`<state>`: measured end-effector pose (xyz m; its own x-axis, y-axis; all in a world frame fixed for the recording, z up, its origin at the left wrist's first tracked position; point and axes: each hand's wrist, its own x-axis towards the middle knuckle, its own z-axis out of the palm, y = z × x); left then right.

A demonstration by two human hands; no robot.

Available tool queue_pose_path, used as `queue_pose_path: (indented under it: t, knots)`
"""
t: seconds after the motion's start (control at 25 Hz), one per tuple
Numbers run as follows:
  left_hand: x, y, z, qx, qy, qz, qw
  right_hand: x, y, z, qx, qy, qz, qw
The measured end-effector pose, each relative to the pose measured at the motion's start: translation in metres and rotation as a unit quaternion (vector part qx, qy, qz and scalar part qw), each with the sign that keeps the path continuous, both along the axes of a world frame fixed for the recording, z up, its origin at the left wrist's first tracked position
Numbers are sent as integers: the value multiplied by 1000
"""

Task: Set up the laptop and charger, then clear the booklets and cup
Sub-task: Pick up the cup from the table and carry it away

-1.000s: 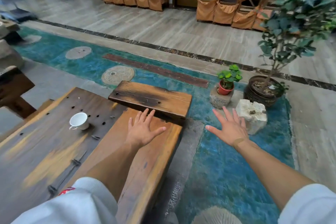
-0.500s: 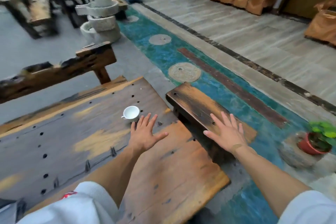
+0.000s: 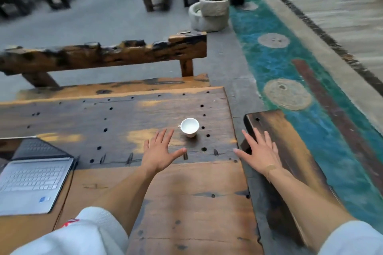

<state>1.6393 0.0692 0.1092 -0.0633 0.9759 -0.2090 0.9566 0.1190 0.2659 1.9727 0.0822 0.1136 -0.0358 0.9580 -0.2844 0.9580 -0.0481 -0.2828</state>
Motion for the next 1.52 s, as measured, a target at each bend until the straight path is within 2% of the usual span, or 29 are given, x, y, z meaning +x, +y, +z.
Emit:
queue_pose_path:
  t: [0.24, 0.44, 0.8, 1.04, 1.24, 1.4, 1.52]
  knots:
    - [-16, -2, -17, -26, -5, 56, 998, -25, 41, -18, -22, 8, 53, 998]
    - [-33, 11, -37, -57, -12, 66, 996, -46, 64, -40, -39, 10, 69, 997]
    - [-57, 73, -79, -88, -54, 36, 994, -95, 117, -81, -85, 3, 64, 994]
    - [-64, 128, -123, -122, -87, -24, 988, -129, 152, -112, -98, 66, 53, 992]
    - [-45, 172, -148, -122, -211, 47, 969, -148, 179, -136, -130, 141, 34, 981]
    - [-40, 185, -161, -131, -367, 143, 910, -159, 181, -146, -125, 170, 42, 977]
    - [-39, 183, -154, -139, -445, 175, 867, -163, 180, -147, -112, 174, 27, 978]
